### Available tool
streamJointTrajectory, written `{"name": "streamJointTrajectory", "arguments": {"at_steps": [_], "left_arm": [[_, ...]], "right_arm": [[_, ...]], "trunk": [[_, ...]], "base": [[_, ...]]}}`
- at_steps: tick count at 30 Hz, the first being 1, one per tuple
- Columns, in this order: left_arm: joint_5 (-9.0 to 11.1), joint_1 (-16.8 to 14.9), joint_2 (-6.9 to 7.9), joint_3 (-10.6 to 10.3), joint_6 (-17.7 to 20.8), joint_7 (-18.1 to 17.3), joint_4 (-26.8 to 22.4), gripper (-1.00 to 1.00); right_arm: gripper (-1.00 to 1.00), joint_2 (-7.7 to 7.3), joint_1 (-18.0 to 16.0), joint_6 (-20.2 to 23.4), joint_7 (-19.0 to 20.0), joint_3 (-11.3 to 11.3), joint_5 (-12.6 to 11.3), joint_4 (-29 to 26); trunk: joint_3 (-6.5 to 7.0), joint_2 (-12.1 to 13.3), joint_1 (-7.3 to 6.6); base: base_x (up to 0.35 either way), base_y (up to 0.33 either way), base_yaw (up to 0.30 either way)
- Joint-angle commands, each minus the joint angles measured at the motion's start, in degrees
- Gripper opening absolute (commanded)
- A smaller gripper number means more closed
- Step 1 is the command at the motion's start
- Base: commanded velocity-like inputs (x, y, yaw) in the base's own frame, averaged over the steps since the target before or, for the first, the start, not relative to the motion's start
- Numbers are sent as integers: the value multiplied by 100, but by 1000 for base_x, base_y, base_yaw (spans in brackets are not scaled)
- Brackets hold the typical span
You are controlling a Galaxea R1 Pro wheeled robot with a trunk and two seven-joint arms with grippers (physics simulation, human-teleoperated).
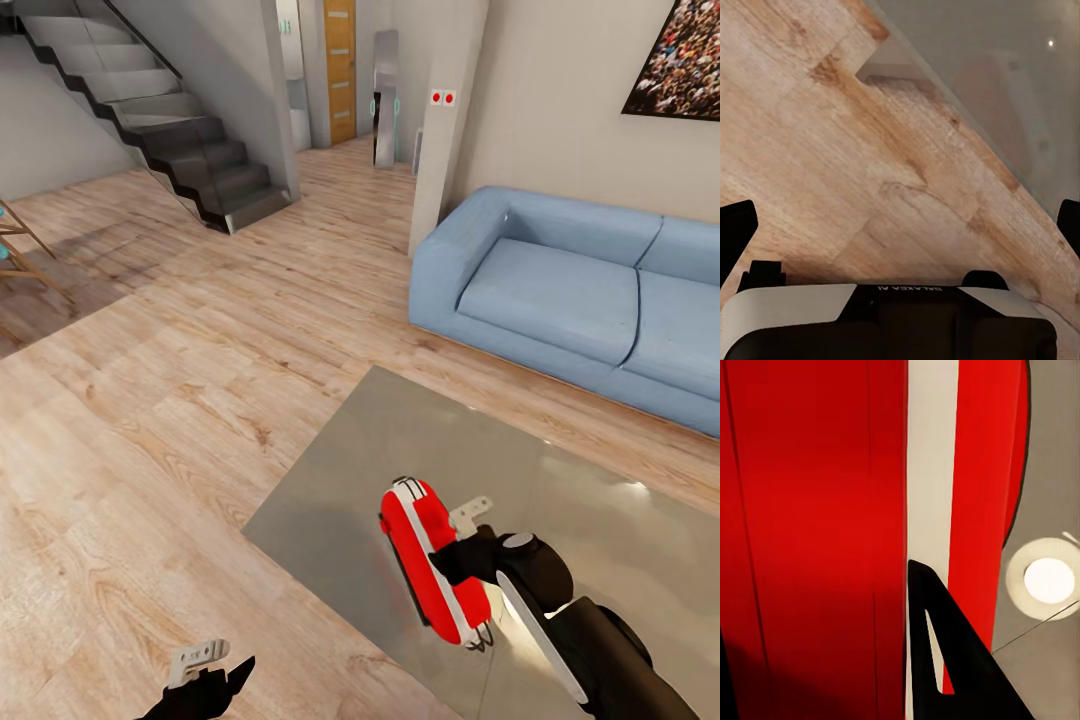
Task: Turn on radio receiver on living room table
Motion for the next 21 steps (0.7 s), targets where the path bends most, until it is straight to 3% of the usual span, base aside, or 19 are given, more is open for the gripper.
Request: {"name": "streamJointTrajectory", "arguments": {"at_steps": [1, 7, 21], "left_arm": [[0, 0, 0, 0, 1, 0, 0, 100], [0, 1, 1, 6, 10, 0, -1, 100], [16, 4, 1, 0, 19, -14, -16, 100]], "right_arm": [[-100, -2, -1, 0, 3, 0, -14, -1], [-100, -79, -1, 121, 9, -22, -14, -1], [-100, -97, -1, 121, 9, -44, -31, -1]], "trunk": [[0, 0, 0], [0, 0, 0], [70, 0, 0]], "base": [[0, 0, 0], [0, 0, 0], [0, 0, 0]]}}
